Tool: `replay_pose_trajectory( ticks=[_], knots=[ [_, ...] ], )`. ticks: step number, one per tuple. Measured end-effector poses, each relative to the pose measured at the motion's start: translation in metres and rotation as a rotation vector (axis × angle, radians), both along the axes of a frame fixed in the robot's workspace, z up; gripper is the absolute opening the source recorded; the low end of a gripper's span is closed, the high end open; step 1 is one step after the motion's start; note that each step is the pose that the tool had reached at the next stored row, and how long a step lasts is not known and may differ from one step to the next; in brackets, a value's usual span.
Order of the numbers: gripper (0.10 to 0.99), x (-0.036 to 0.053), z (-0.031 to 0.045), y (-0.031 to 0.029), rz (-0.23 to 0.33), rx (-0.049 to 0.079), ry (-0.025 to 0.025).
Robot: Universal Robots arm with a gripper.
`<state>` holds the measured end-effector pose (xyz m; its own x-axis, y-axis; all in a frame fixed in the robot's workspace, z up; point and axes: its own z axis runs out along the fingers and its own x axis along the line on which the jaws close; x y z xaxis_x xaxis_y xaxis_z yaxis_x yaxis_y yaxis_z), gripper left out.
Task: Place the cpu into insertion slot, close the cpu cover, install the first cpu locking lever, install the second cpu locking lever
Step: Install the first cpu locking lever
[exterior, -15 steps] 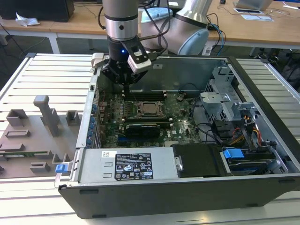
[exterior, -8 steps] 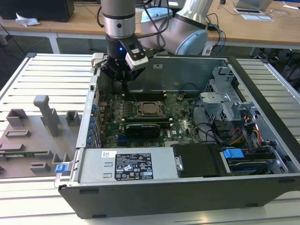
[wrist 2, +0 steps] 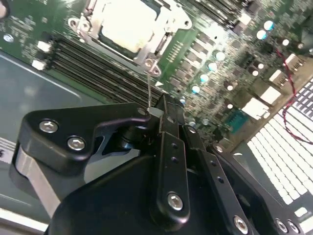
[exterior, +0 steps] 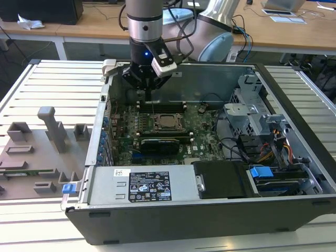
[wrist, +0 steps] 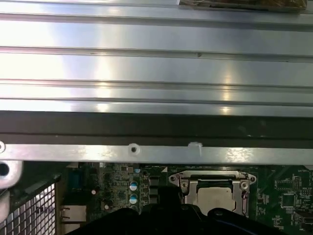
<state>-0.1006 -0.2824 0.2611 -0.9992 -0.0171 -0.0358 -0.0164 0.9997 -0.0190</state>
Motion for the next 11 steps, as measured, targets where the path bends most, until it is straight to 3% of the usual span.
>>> replay_pose_trajectory(
  ticks=[5,6,8,11],
  knots=[
    [0.106,0.0135,-0.0004,0.0,0.0,0.002,0.0027],
    [0.106,0.0165,-0.0004,0.0,0.0,0.005,0.0036],
    [0.106,0.0202,-0.0006,0.0,0.0,0.025,0.0045],
    [0.106,0.0203,-0.0006,0.0,0.0,0.03,0.0045]
  ],
)
